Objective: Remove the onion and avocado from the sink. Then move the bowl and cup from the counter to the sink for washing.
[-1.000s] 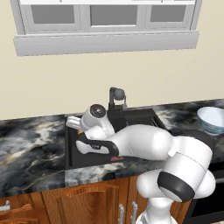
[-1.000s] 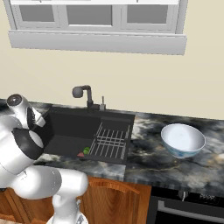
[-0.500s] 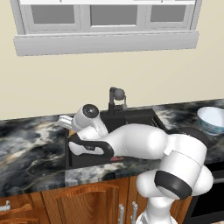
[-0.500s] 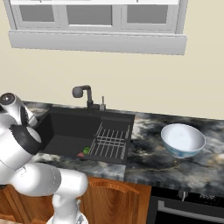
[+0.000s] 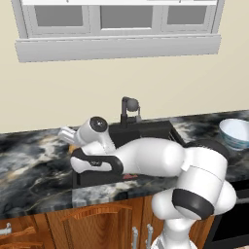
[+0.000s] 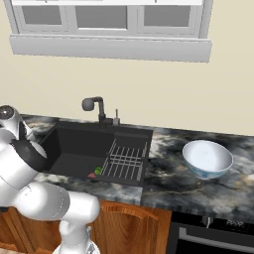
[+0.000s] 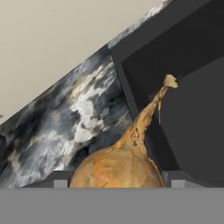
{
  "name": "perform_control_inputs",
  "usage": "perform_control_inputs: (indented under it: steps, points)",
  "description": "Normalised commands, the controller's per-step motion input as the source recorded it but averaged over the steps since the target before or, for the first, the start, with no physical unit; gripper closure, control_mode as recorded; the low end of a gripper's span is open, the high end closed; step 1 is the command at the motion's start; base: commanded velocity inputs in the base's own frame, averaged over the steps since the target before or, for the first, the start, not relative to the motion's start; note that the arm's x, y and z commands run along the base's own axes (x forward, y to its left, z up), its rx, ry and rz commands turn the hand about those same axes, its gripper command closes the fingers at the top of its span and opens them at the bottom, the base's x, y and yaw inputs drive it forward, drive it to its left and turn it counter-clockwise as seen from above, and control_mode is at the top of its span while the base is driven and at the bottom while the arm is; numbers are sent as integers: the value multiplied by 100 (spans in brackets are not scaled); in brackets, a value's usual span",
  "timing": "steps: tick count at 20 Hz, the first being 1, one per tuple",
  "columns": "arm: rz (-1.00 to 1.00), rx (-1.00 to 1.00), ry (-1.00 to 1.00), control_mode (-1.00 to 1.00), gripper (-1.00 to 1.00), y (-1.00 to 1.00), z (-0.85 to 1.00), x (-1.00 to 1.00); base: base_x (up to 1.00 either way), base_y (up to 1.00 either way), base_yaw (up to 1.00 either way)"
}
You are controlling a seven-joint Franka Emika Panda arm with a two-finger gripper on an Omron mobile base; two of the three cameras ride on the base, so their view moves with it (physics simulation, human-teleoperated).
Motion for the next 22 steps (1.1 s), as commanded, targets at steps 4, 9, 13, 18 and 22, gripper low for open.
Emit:
perform_control_inputs:
  steps: [4,9,13,18,22]
  points:
    - [0,1,5,-100,100,23,0,-16,0,0,0]
    - [0,0,8,-100,100,20,1,-17,0,0,0]
    - [0,0,9,-100,100,20,1,-15,0,0,0]
    - [0,0,2,-100,100,18,-2,-9,0,0,0]
    - [0,-6,0,-100,100,17,-7,-6,0,0,0]
